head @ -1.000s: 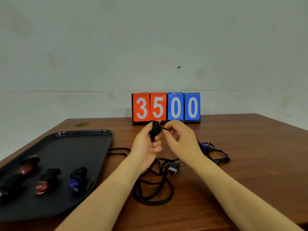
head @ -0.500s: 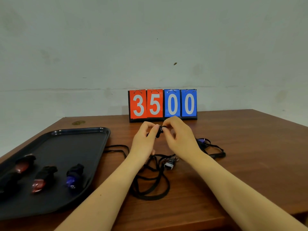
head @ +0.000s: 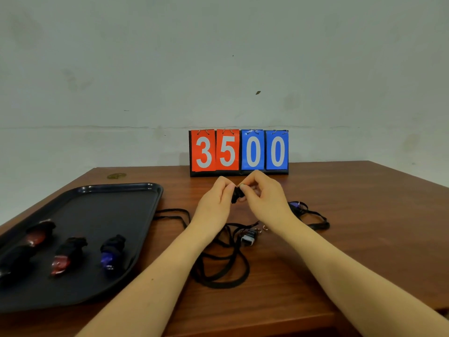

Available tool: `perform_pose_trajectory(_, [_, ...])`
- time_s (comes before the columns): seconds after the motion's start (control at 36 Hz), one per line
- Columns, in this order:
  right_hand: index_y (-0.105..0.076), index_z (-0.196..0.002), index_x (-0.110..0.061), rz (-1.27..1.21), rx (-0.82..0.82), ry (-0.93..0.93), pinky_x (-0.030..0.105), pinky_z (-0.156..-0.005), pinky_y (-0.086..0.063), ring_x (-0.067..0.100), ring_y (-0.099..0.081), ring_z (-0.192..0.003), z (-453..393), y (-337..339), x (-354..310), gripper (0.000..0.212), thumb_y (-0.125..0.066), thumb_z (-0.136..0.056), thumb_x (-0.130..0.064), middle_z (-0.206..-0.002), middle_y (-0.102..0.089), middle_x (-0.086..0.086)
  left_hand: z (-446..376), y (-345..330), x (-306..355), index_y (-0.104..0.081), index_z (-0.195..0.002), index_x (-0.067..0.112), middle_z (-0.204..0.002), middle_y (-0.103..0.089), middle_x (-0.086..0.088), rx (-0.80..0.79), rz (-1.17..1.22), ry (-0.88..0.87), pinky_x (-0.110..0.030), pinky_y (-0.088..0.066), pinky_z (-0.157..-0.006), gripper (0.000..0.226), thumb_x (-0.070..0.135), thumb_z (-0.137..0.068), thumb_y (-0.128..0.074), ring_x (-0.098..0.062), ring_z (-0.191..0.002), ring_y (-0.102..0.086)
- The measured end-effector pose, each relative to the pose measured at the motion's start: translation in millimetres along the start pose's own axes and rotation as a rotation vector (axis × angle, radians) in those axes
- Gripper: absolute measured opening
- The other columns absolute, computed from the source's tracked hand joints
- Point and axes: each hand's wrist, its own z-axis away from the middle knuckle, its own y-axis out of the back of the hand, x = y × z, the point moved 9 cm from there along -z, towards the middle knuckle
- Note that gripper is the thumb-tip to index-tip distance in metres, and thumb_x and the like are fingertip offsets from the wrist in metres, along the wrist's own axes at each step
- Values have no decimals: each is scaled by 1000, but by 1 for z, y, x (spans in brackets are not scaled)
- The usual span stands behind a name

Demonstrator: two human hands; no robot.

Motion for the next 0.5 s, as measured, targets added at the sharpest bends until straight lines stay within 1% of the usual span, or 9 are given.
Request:
perform_pose_trajectory(0.08, [-61, -89, -13, -53, -18, -37, 11, -68, -51, 0, -66, -70, 1, -1, 4, 4, -60, -92, -11, -83, -66, -2, 0, -1, -1, -49, -96, 25, -88, -61, -1, -33, -43, 7, -34, -51, -70, 19, 31, -104, -33, -11, -70, -55])
perform_pose_trajectory(0.17, [-61, -87, -14, -150, -31, -124, 15, -66, -53, 5, -69, -70, 2, -5, 11, 5, -62, -91, -11, -86, -67, 1, 0, 0, -4, -49, -98, 24, -84, -59, -1, -55, -80, 3, -32, -49, -68, 18, 30, -104, -33, -12, -69, -54])
perform_pose_trajectory(0.28, [-64, -89, -8, -354, -78, -288, 13, -61, -51, 12, -71, -74, 4, -15, 24, 3, -62, -90, -6, -92, -69, 10, -1, 0, -10, -50, -99, 23, -79, -57, 2, -62, -96, 14, -26, -45, -64, 18, 29, -104, -34, -10, -68, -52])
perform_pose_trajectory(0.33, [-67, -93, -5, -462, -70, -358, 16, -66, -54, 16, -71, -79, 6, -17, 29, 5, -62, -90, -7, -95, -69, 13, -2, 1, -10, -51, -99, 23, -81, -58, 1, -45, -70, 24, -27, -46, -66, 19, 30, -103, -33, -10, -69, -53])
perform_pose_trajectory(0.39, [-68, -93, -4, -527, -69, -401, 22, -75, -57, 20, -72, -84, 7, -19, 33, 8, -63, -90, -8, -97, -70, 14, -2, 3, -10, -51, -99, 24, -83, -58, 2, -32, -59, 29, -27, -47, -66, 19, 30, -103, -34, -10, -69, -54])
perform_pose_trajectory(0.44, [-68, -93, -2, -603, -98, -435, 28, -82, -57, 21, -72, -87, 8, -22, 35, 8, -62, -90, -7, -97, -70, 14, -3, 4, -9, -50, -99, 25, -82, -57, 4, -41, -95, 13, -24, -45, -64, 18, 30, -103, -34, -8, -69, -53])
perform_pose_trajectory(0.5, [-67, -93, 2, -686, -143, -472, 30, -84, -57, 20, -72, -87, 9, -26, 38, 9, -61, -90, -3, -97, -69, 15, -2, 4, -9, -50, -99, 26, -81, -57, 6, -51, -124, -4, -21, -41, -62, 17, 30, -104, -34, -7, -70, -53])
